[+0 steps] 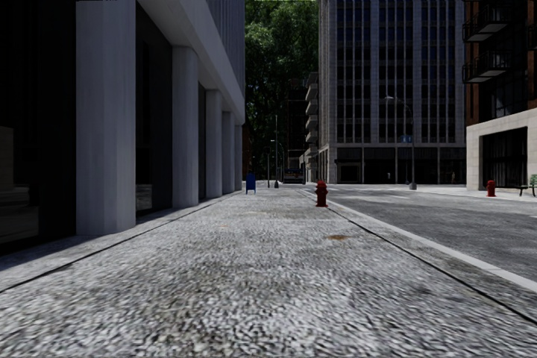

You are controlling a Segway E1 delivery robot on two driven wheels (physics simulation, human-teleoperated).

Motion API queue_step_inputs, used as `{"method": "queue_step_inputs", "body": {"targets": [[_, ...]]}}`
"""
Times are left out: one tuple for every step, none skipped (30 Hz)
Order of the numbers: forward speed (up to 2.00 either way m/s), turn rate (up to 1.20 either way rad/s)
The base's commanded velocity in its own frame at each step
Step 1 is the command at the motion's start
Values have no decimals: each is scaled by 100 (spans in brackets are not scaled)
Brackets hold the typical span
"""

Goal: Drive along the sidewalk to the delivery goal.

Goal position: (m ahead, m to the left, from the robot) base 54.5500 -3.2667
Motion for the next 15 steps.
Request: {"method": "queue_step_inputs", "body": {"targets": [[200, 0], [200, 0], [200, 0], [200, 0], [200, 0], [200, 0], [200, 0], [200, 0], [200, 0], [200, 0], [200, 0], [200, 0], [200, 0], [200, 0], [200, 0]]}}
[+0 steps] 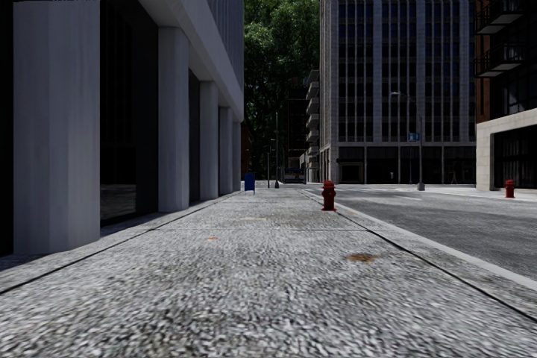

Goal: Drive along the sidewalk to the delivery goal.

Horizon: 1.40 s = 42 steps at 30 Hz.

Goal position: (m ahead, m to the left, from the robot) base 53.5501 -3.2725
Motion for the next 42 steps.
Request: {"method": "queue_step_inputs", "body": {"targets": [[200, 0], [200, 0], [200, 0], [200, 0], [200, 0], [200, 0], [200, 0], [200, 0], [200, 0], [200, 0], [200, 0], [200, 0], [200, 0], [200, 0], [200, 0], [200, 0], [200, 0], [200, 0], [200, 0], [200, 0], [200, 0], [200, 0], [200, 0], [200, 0], [200, 0], [200, 0], [200, 0], [200, 0], [200, 0], [200, 0], [200, 0], [200, 0], [200, 0], [200, 0], [200, 0], [200, 0], [200, 0], [200, 0], [200, 0], [200, 0], [200, 0], [200, 0]]}}
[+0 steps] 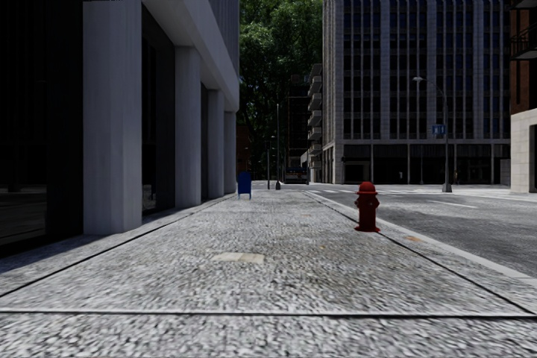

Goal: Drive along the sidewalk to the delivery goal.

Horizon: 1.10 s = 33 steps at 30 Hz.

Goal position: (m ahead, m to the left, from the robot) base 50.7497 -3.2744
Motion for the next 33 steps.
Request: {"method": "queue_step_inputs", "body": {"targets": [[200, 0], [200, 0], [200, 0], [200, 0], [200, 0], [200, 0], [200, 0], [200, 0], [200, 0], [200, 0], [200, 0], [200, 0], [200, 0], [200, 0], [200, 0], [200, 0], [200, 0], [200, 0], [200, 0], [200, 0], [200, 0], [200, 0], [200, 0], [200, 0], [200, 0], [200, 0], [200, 0], [200, 0], [200, 0], [200, 0], [200, 0], [200, 0], [200, 0]]}}
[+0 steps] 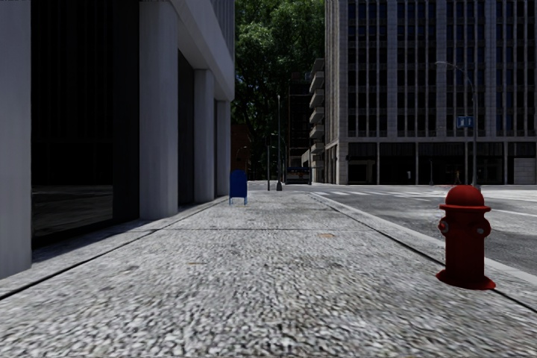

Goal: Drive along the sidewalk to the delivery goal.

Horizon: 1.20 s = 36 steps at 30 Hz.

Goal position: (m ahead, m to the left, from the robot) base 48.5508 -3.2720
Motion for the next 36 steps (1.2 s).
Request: {"method": "queue_step_inputs", "body": {"targets": [[200, 0], [200, 0], [200, 0], [200, 0], [200, 0], [200, 0], [200, 0], [200, 0], [200, 0], [200, 0], [200, 0], [200, 0], [200, 0], [200, 0], [200, 0], [200, 0], [200, 0], [200, 0], [200, 0], [200, 0], [200, 0], [200, 0], [200, 0], [200, 0], [200, 0], [200, 0], [200, 0], [200, 0], [200, 0], [200, 0], [200, 0], [200, 0], [200, 0], [200, 0], [200, 0], [200, 0]]}}
